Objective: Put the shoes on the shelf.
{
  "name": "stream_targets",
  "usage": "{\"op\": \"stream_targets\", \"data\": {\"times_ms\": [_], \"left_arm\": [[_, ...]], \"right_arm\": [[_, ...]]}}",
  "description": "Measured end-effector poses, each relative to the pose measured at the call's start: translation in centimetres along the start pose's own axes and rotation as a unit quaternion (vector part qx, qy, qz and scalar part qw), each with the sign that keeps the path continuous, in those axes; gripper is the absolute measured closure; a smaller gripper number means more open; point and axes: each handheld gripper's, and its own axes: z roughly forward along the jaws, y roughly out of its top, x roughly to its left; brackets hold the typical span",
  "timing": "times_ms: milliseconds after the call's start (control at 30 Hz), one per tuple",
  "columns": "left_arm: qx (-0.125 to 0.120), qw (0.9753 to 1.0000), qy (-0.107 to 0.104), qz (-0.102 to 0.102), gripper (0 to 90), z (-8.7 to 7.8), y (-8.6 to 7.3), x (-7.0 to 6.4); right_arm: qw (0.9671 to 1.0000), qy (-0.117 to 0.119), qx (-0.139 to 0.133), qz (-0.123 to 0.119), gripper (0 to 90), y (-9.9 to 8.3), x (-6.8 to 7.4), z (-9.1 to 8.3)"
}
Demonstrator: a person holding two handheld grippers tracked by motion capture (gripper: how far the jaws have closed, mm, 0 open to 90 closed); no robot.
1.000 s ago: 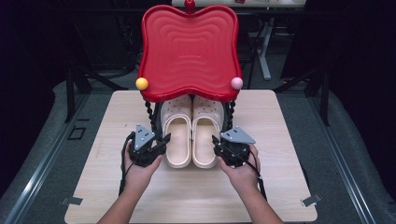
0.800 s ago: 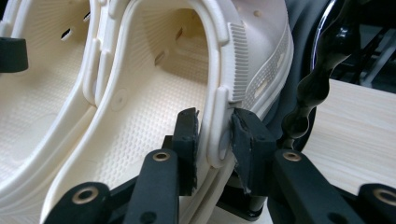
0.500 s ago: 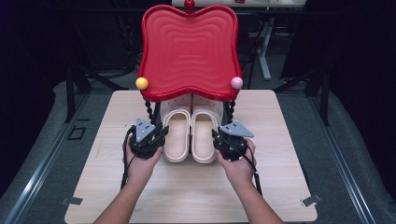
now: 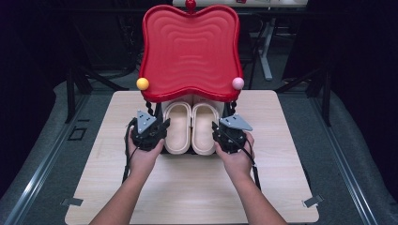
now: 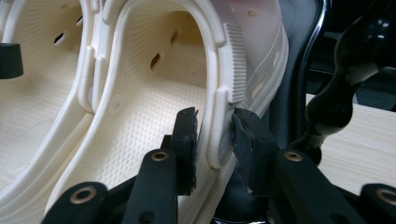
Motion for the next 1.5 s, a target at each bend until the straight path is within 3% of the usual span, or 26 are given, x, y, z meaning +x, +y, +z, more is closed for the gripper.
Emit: {"op": "stream_targets", "data": {"times_ms": [300, 600, 767, 1100, 1267, 1400, 1500], "left_arm": [[-0.005, 0.9997, -0.022, -0.010, 52.5, 0.0, 0.0, -0.1], [0.005, 0.9998, -0.020, 0.000, 47.7, 0.0, -0.2, -0.4], [0.000, 0.9998, -0.018, 0.004, 46.6, -0.5, -0.3, -0.6], [-0.018, 0.9991, -0.036, 0.013, 46.6, -3.0, -0.1, -1.1], [-0.008, 0.9985, -0.046, 0.028, 48.9, -4.0, -0.7, -1.6], [-0.009, 0.9980, -0.054, 0.033, 52.6, -5.0, -1.6, -1.8], [-0.011, 0.9973, -0.059, 0.041, 54.9, -5.9, -2.6, -2.0]], "right_arm": [[0.9999, 0.007, 0.003, -0.006, 63.3, -0.1, 0.0, -0.1], [0.9998, 0.012, 0.010, -0.011, 57.3, -0.2, 0.1, -0.2], [0.9998, 0.011, 0.004, -0.017, 55.4, -0.3, 0.2, -0.7], [0.9986, 0.028, -0.007, -0.045, 55.3, -0.5, 0.8, -3.4], [0.9977, 0.034, 0.000, -0.059, 54.9, -1.1, 1.2, -4.4], [0.9980, 0.043, -0.005, -0.046, 54.9, -1.9, 1.4, -5.3], [0.9970, 0.059, -0.001, -0.050, 62.4, -2.6, 1.6, -6.1]]}}
